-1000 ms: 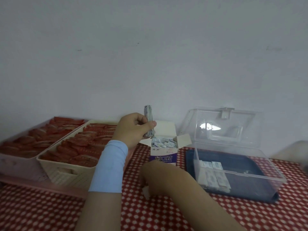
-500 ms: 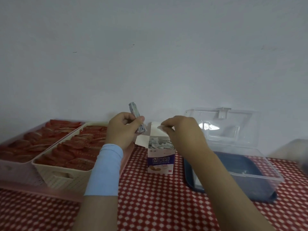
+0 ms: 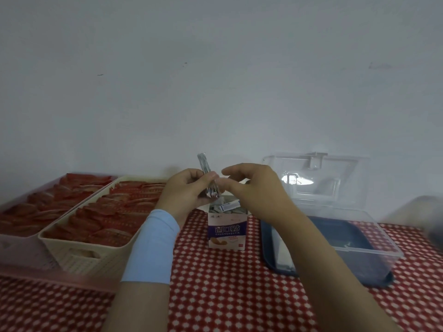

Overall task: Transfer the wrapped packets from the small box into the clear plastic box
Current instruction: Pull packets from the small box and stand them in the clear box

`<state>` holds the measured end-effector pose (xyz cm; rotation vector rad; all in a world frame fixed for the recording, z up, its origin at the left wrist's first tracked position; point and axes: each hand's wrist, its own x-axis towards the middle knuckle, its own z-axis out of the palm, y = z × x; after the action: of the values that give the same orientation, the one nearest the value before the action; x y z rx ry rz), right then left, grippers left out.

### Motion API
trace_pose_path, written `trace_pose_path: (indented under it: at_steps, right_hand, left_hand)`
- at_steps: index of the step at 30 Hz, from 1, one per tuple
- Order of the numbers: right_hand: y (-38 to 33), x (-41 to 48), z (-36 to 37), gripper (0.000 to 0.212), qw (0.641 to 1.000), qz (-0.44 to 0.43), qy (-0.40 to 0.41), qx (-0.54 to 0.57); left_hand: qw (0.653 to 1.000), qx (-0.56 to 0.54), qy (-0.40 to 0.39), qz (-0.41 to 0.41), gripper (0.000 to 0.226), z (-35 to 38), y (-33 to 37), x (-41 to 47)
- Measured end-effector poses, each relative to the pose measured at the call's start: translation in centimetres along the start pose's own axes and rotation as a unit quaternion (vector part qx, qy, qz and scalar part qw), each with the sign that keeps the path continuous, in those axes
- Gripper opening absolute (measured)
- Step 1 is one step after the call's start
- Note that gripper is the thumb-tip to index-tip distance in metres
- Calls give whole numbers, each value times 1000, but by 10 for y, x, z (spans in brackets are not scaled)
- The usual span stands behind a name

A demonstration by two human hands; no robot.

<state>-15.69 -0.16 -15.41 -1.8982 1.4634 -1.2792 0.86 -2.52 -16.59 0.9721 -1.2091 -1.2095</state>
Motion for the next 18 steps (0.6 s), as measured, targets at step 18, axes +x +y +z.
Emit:
trace_pose_path:
  at_steps: [18]
  right_hand:
    - [7,2,3,16,988,-3,96,-124]
  left_hand:
    - [998,42,54,-12,19,1,1,-1]
